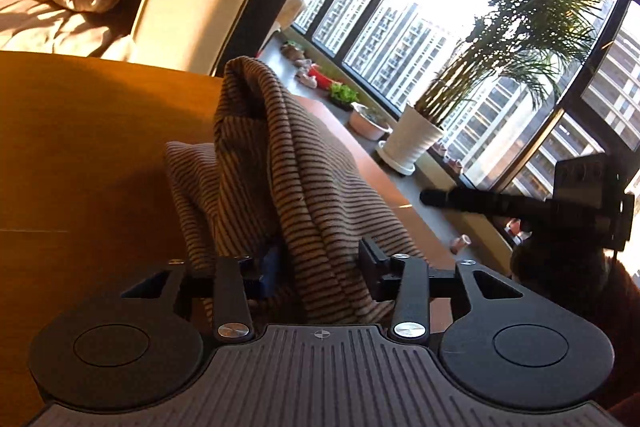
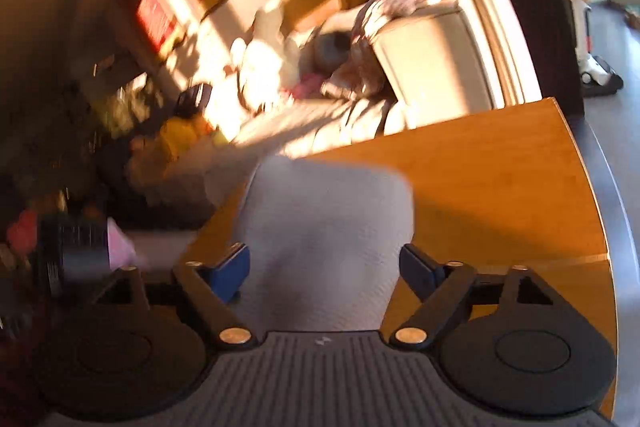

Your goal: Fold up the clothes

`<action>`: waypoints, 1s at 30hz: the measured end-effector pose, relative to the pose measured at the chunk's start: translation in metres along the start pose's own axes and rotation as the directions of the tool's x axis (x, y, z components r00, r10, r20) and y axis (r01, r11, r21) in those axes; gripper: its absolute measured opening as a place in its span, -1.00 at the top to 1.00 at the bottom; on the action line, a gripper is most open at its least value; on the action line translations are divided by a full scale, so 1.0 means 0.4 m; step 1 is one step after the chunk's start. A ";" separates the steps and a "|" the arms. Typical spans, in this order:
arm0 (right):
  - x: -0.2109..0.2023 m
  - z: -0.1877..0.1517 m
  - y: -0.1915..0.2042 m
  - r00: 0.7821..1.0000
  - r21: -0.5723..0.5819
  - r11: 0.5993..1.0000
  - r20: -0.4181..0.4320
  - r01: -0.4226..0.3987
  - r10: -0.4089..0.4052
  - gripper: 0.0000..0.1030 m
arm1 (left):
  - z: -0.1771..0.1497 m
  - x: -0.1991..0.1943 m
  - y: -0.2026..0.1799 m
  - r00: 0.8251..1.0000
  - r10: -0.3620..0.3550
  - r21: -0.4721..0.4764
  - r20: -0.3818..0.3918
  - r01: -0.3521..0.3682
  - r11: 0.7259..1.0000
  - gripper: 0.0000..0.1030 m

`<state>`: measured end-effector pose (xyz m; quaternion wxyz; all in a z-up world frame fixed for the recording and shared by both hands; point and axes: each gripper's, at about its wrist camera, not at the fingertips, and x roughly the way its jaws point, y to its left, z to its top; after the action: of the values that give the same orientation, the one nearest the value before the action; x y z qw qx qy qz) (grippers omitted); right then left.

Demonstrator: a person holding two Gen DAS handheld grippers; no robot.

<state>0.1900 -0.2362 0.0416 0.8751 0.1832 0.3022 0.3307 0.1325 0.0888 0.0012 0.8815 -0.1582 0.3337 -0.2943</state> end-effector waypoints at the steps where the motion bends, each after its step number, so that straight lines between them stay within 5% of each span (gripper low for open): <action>1: 0.024 0.020 -0.024 1.000 0.036 0.999 0.012 0.000 -0.001 -0.62 | -0.001 0.001 0.000 1.000 0.008 0.008 -0.002 -0.008 1.000 0.31; 8: 0.248 0.050 -0.161 0.996 0.195 0.979 -0.076 0.064 -0.050 -0.62 | -0.022 -0.005 -0.007 0.999 0.045 0.090 -0.012 -0.044 0.995 0.35; 9: 0.252 0.049 -0.156 0.997 0.207 0.978 -0.074 0.032 -0.017 -0.61 | -0.023 -0.006 -0.001 0.999 0.042 0.086 -0.013 -0.041 0.995 0.35; 11: 0.259 0.048 -0.145 0.996 0.229 0.973 -0.068 -0.032 0.049 -0.14 | -0.025 -0.008 0.012 0.999 0.033 0.077 -0.016 -0.031 0.997 0.36; 13: 0.262 0.049 -0.132 0.992 0.245 0.965 -0.056 -0.097 0.114 0.04 | -0.027 -0.009 0.022 1.000 0.023 0.071 -0.018 -0.022 0.997 0.36; 18: 0.241 0.093 -0.043 0.974 0.162 0.961 0.008 -0.226 0.227 0.14 | -0.032 -0.011 0.045 1.000 0.010 0.060 -0.016 -0.009 0.998 0.36; 20: 0.266 0.096 -0.010 0.984 0.085 0.981 -0.018 -0.176 0.178 0.14 | -0.036 -0.015 0.052 1.000 0.007 0.049 -0.012 -0.006 0.999 0.36; 22: 0.300 0.093 0.001 0.997 0.015 0.999 -0.065 -0.044 0.045 0.14 | -0.038 -0.018 0.054 1.000 0.006 0.046 -0.009 -0.006 0.999 0.37; 25: 0.337 0.072 0.003 0.980 -0.119 0.982 -0.111 0.149 -0.162 0.13 | -0.038 -0.015 0.053 1.000 0.001 0.047 -0.003 -0.001 0.999 0.37; 29: 0.286 0.067 -0.005 0.983 -0.103 0.982 -0.081 0.156 -0.164 0.08 | -0.037 -0.013 0.052 1.000 0.000 0.047 -0.002 0.000 0.999 0.37; 30: 0.264 0.066 -0.004 0.985 -0.093 0.984 -0.071 0.150 -0.157 -0.08 | -0.036 -0.014 0.055 1.000 -0.003 0.043 -0.002 0.003 0.999 0.37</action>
<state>0.2713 -0.1678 0.0175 0.8927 0.1078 0.3347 0.2820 0.1285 0.1085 -0.0168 0.8839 -0.1395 0.3281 -0.3027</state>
